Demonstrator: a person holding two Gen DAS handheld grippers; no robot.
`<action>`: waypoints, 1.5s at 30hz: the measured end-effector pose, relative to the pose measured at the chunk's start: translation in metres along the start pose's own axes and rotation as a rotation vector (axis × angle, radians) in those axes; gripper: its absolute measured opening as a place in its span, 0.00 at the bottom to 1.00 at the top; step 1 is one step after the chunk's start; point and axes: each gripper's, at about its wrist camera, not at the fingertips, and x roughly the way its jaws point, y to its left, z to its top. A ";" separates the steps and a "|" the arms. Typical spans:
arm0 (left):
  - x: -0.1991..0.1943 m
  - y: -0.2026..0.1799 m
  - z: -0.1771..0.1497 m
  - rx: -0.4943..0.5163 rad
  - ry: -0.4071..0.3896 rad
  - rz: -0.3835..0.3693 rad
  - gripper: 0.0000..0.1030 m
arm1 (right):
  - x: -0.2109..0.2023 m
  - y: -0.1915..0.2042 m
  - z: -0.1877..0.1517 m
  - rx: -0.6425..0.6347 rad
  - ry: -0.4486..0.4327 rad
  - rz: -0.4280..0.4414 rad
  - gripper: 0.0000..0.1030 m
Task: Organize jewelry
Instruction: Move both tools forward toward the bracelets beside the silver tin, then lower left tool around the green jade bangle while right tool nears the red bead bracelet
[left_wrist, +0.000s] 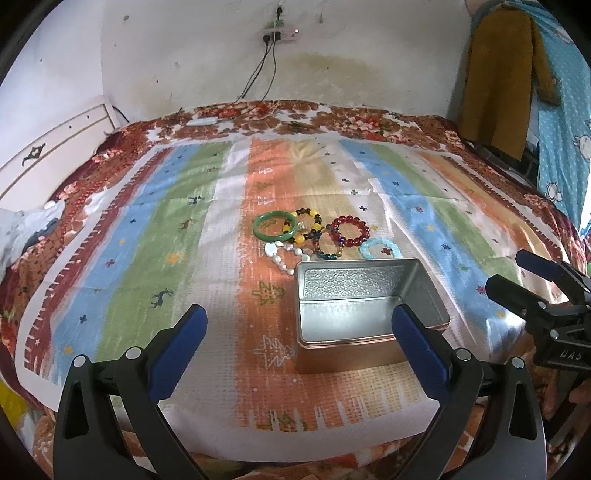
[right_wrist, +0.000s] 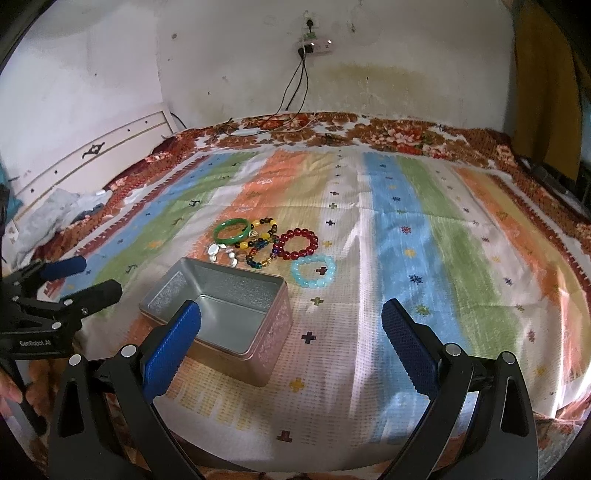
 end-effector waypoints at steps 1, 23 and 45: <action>0.003 0.001 0.002 -0.005 0.012 0.000 0.95 | 0.002 -0.002 0.001 0.009 0.006 0.006 0.97; 0.050 0.021 0.041 -0.030 0.113 0.073 0.95 | 0.036 0.004 0.041 -0.057 0.048 0.043 0.97; 0.109 0.051 0.076 -0.075 0.247 0.070 0.95 | 0.075 -0.012 0.078 -0.033 0.116 0.078 0.97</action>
